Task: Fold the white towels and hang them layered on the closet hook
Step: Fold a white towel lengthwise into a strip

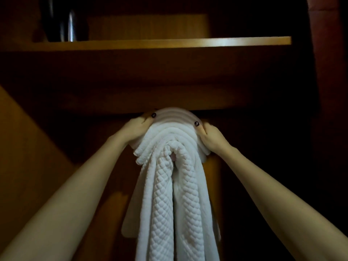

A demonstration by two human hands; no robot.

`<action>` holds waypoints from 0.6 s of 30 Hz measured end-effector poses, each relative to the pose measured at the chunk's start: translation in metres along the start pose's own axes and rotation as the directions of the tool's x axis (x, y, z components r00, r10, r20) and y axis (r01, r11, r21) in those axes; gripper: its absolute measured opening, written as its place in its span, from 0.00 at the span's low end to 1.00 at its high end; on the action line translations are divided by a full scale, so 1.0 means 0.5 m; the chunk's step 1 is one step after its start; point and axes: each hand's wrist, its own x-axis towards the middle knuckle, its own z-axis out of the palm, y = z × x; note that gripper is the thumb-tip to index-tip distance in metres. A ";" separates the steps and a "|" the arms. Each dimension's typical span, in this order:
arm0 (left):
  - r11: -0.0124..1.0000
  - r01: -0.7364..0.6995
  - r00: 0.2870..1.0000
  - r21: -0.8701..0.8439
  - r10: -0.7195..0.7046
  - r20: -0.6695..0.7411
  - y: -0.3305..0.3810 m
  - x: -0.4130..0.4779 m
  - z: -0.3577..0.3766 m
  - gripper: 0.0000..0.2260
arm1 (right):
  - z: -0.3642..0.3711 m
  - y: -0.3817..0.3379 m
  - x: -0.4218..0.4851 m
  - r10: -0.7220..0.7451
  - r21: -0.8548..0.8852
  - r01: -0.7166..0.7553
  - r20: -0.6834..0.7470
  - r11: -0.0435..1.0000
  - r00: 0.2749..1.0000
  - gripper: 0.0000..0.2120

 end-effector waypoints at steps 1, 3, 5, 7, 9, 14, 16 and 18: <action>1.000 0.006 1.000 0.017 -0.006 -0.023 0.009 -0.012 -0.011 0.25 | -0.012 -0.010 -0.008 0.003 -0.033 -0.003 0.008 0.999 1.000 0.26; 0.998 -0.052 0.997 0.036 0.054 -0.058 0.029 -0.042 -0.034 0.23 | -0.038 -0.033 -0.028 0.011 -0.077 -0.012 -0.002 0.997 1.000 0.27; 0.982 -0.182 0.981 0.056 0.186 -0.058 0.056 -0.078 -0.058 0.20 | -0.063 -0.060 -0.058 0.027 -0.098 -0.029 -0.022 0.995 0.999 0.28; 0.953 -0.286 0.955 0.101 0.292 -0.051 0.092 -0.114 -0.078 0.19 | -0.088 -0.090 -0.095 0.043 -0.130 -0.044 -0.015 0.990 0.999 0.28; 0.923 -0.338 0.939 0.186 0.345 -0.006 0.132 -0.156 -0.087 0.19 | -0.109 -0.122 -0.145 0.055 -0.166 -0.053 0.008 0.985 0.998 0.28; 0.895 -0.364 0.925 0.256 0.381 -0.016 0.215 -0.344 -0.059 0.23 | -0.158 -0.185 -0.351 0.070 -0.342 -0.046 0.060 0.939 0.996 0.28; 0.903 -0.392 0.919 0.177 0.392 0.037 0.229 -0.436 -0.026 0.23 | -0.186 -0.184 -0.460 0.114 -0.349 -0.061 0.133 0.935 0.984 0.29; 0.917 -0.387 0.921 0.099 0.380 0.079 0.242 -0.522 0.009 0.23 | -0.225 -0.172 -0.562 0.167 -0.351 -0.090 0.193 0.932 0.967 0.29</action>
